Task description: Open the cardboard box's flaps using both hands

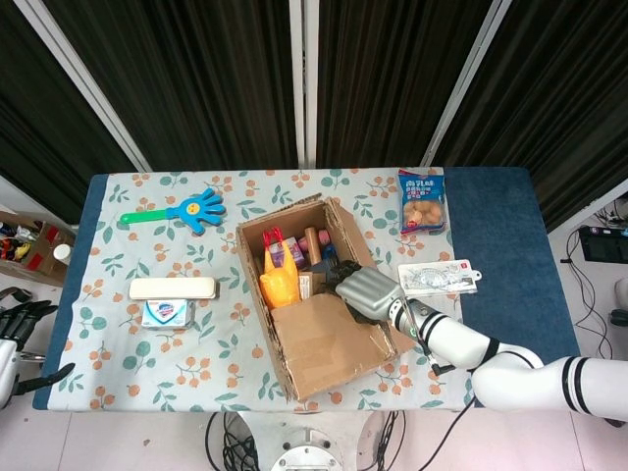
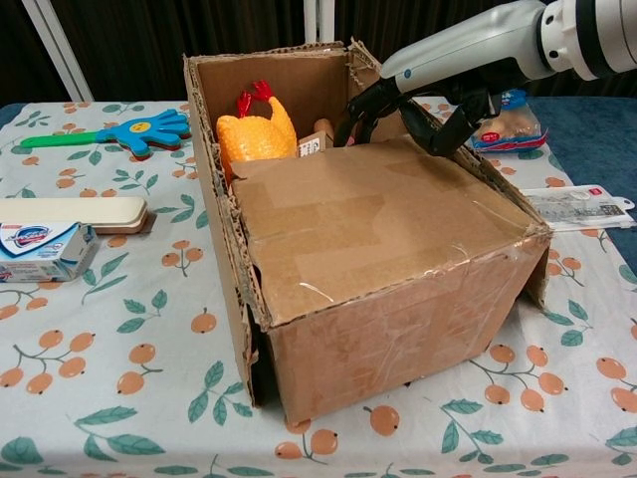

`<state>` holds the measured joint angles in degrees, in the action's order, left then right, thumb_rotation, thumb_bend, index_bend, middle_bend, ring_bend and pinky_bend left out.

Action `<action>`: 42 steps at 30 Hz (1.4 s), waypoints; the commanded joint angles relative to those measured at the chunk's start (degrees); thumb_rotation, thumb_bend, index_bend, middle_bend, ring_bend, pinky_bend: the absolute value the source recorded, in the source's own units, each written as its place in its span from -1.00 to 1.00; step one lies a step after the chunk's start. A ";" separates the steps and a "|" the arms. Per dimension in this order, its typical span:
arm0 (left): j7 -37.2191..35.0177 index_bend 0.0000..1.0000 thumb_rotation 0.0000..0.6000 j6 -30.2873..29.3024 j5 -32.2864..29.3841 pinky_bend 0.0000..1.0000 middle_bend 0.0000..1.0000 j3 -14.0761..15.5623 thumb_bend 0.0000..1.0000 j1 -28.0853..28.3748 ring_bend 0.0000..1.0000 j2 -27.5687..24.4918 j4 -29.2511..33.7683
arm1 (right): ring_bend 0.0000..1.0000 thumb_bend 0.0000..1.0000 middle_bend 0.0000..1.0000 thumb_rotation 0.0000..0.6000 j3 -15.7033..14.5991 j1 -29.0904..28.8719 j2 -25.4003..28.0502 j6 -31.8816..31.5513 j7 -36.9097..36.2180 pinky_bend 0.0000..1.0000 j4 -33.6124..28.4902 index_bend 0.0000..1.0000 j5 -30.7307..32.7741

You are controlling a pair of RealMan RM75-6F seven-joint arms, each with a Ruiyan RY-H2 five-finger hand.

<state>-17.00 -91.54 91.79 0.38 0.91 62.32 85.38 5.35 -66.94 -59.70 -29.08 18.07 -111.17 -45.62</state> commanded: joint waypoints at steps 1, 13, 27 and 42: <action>-0.30 -0.59 0.87 0.04 -0.12 -0.67 -0.64 -0.04 -1.00 0.00 -0.73 -0.02 -0.15 | -1.00 1.00 -0.63 1.00 -0.54 -0.69 -0.13 0.07 -0.47 -1.00 -0.05 -0.59 0.44; -0.74 -0.59 0.87 0.15 0.09 -0.67 -0.64 -0.06 -1.00 0.21 -0.73 -0.14 -0.11 | -1.00 1.00 -0.44 1.00 0.24 -0.87 2.80 -0.55 -5.51 -1.00 -2.70 -0.50 -0.75; 0.84 -0.59 0.87 0.52 0.88 -0.67 -0.64 -0.16 -1.00 1.01 -0.73 -0.87 2.29 | -1.00 1.00 -0.31 1.00 7.95 5.19 15.39 2.86 -19.37 -1.00 -10.59 -0.49 -8.81; 3.28 -0.59 0.86 1.07 1.67 -0.67 -0.64 -0.08 -1.00 1.79 -0.73 -1.22 4.97 | -1.00 1.00 -0.18 1.00 19.91 22.12 30.22 2.89 -48.33 -1.00 -22.05 -0.66 -36.80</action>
<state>-13.78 -90.47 93.40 0.28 2.67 61.15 90.28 22.72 -50.07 -33.16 -24.09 -24.06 -130.01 -73.72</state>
